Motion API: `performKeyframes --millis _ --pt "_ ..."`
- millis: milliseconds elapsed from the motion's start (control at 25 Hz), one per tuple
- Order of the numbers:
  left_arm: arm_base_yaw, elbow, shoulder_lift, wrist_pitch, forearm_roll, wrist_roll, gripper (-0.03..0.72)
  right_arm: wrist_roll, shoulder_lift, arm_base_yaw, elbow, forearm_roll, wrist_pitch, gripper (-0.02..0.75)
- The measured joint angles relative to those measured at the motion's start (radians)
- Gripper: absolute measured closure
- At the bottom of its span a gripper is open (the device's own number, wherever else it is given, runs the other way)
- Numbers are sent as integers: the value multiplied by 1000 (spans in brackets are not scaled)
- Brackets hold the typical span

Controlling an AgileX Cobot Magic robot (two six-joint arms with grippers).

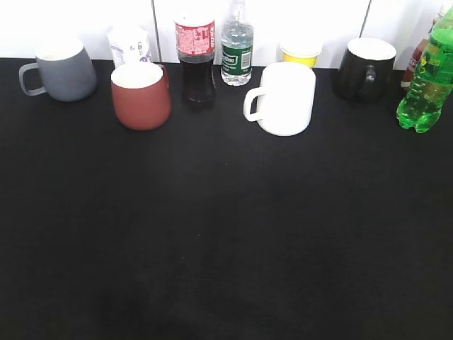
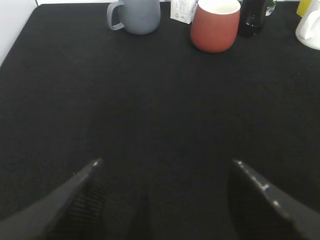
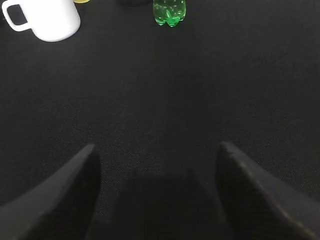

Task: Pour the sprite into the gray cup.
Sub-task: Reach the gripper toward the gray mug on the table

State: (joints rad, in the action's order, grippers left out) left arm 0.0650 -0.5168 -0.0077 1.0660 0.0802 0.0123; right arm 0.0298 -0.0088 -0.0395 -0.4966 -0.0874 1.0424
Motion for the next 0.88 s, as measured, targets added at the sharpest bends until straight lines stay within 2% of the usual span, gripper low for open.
performKeyframes --millis 160,280,440,520,640,880 --pt "0 0 0 0 0 0 126 0 0 0 0 0 0 192" --pt "0 -17 5 -59 0 0 180 0 0 0 0 0 0 192" --pt "0 4 131 -502 -10 0 188 0 0 0 0 0 0 192" --pt "0 44 267 -702 -55 0 188 0 0 0 0 0 0 192" --pt "0 95 530 -962 -91 0 188 0 0 0 0 0 0 192" --pt "0 103 1151 -1553 -94 0 188 0 0 0 0 0 0 192"
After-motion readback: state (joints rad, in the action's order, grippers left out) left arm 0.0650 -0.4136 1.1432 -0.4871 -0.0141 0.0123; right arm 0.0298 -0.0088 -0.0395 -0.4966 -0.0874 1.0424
